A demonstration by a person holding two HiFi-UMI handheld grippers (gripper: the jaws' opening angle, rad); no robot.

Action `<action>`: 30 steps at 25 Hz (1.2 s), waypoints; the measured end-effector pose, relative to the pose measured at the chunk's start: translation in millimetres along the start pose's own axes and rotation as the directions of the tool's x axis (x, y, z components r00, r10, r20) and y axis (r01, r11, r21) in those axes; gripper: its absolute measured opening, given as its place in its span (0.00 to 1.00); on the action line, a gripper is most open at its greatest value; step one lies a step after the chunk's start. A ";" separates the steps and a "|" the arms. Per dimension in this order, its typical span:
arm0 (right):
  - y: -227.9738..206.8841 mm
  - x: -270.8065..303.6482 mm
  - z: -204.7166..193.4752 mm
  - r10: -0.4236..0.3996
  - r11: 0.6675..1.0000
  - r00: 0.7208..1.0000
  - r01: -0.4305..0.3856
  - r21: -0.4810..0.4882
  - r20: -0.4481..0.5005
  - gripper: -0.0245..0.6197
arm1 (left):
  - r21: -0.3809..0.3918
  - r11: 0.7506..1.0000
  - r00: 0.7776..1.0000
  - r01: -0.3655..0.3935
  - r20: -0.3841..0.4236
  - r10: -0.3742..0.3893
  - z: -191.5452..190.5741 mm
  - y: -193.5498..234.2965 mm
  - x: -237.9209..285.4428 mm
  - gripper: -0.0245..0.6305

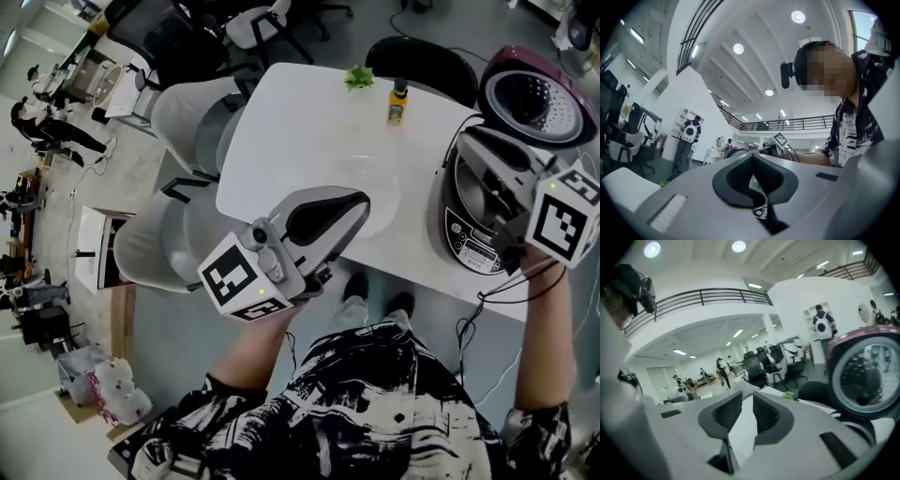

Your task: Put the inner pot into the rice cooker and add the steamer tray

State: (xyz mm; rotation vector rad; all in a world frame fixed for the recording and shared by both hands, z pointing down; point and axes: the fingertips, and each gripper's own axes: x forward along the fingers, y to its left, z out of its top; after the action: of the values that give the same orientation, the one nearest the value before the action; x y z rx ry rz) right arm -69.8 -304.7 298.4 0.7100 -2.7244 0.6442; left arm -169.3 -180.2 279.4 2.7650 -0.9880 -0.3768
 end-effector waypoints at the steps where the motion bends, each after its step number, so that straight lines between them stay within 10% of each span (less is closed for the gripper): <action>1: 20.2 18.8 0.1 0.046 0.999 0.999 -0.046 -0.016 0.020 0.15 | 0.002 1.000 1.000 -0.011 0.002 0.011 1.4 2.3 -4.5 0.04; 5: 36.1 98.5 -53.2 0.081 0.996 0.996 -0.082 -0.045 -0.032 0.24 | 0.002 0.999 0.999 -0.052 0.007 0.052 1.2 8.7 -19.3 0.04; 11: -26.1 164.8 -162.2 -0.097 0.994 0.969 0.104 0.021 -0.229 0.31 | -0.010 0.997 0.997 -0.076 0.013 0.076 -1.5 16.5 -37.2 0.04; 23: -126.1 200.4 -303.9 -0.404 0.897 0.737 0.435 -0.078 -0.541 0.36 | -0.048 0.992 0.994 -0.114 -0.009 0.113 -15.5 29.8 -64.0 0.04; 30: -127.8 208.4 -336.1 -0.360 0.903 0.722 0.428 -0.027 -0.591 0.33 | -0.057 0.989 0.991 -0.135 -0.014 0.134 -20.1 40.0 -71.1 0.04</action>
State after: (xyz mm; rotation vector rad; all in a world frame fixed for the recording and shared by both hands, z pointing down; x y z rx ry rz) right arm -138.1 -328.3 707.6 0.9058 -1.9001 0.7578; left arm -240.2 -163.4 321.1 2.6282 -1.1347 -0.3651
